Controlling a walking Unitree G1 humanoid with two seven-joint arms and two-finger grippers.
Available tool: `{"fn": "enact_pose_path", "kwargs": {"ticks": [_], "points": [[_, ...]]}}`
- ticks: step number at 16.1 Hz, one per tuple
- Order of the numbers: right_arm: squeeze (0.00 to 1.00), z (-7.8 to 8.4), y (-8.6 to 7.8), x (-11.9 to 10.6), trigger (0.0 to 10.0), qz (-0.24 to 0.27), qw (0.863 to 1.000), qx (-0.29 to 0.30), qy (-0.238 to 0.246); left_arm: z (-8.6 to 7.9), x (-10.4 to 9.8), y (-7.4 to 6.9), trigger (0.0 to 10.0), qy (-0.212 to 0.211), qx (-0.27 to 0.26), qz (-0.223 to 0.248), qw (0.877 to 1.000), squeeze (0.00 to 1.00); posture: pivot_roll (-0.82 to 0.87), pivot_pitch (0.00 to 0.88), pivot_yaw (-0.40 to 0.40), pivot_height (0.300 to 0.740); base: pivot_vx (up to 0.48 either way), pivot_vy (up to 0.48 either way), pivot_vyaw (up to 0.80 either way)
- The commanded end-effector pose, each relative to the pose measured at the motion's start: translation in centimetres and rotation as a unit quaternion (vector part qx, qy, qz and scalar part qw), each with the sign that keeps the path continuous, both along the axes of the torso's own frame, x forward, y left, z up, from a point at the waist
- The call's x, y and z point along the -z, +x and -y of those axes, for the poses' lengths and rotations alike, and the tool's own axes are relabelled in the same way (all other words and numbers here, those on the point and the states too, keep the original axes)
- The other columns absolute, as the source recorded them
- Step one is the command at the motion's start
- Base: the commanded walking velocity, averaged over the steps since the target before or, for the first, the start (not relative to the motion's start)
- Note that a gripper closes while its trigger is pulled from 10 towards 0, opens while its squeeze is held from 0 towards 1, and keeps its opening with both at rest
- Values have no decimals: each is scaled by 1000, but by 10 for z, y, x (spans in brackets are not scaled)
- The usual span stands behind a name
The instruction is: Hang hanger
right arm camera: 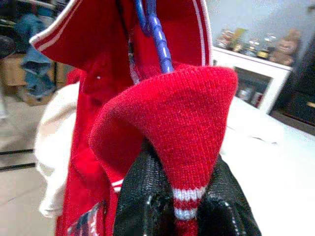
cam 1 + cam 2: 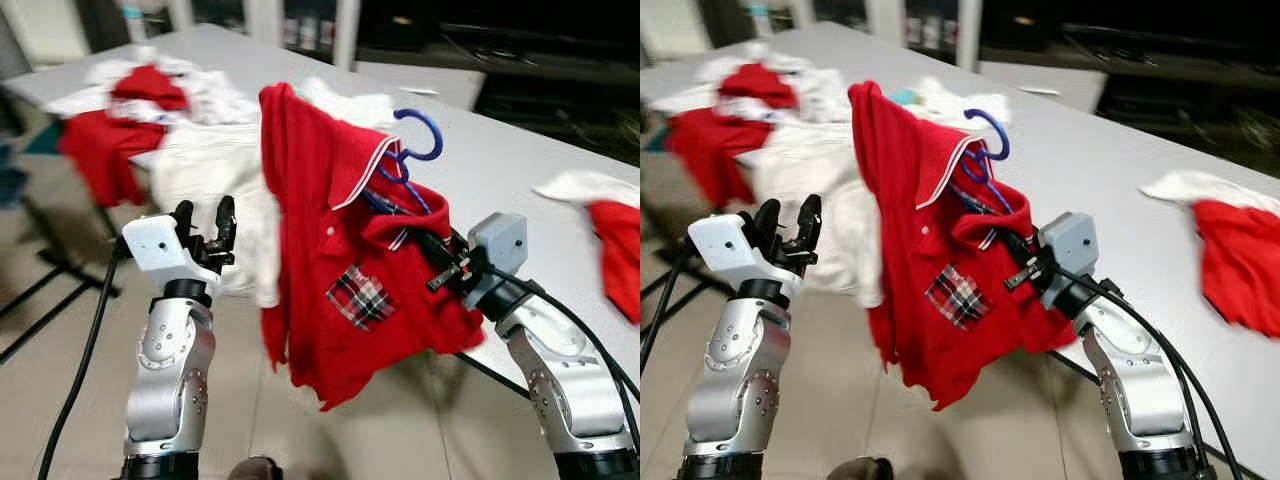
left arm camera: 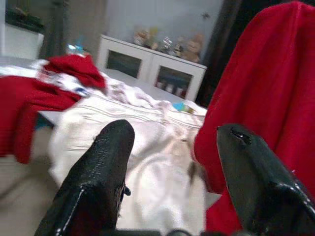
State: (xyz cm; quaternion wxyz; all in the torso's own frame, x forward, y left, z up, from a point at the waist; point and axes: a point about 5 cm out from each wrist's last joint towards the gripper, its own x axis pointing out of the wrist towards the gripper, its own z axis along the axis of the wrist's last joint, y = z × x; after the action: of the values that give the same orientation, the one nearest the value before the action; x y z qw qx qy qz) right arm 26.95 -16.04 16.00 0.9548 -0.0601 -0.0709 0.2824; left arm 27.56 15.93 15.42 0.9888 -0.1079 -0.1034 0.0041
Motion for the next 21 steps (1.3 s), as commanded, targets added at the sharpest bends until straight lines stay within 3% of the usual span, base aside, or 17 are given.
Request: {"fn": "enact_pose_path", "kwargs": {"ticks": [1, 21], "points": [[0, -2, -2, -12, 10000, 27, 1000, -10, -5, 4, -3, -1, 10000, 6, -2, 7, 1000, 0, -36, 0, -7, 740, 0, 0, 800], [0, -2, 1, -11, 10000, 21, 999, -20, -17, 11, -5, 5, 10000, 17, -3, 15, 1000, 0, -41, 0, -9, 740, 0, 0, 800]]}}
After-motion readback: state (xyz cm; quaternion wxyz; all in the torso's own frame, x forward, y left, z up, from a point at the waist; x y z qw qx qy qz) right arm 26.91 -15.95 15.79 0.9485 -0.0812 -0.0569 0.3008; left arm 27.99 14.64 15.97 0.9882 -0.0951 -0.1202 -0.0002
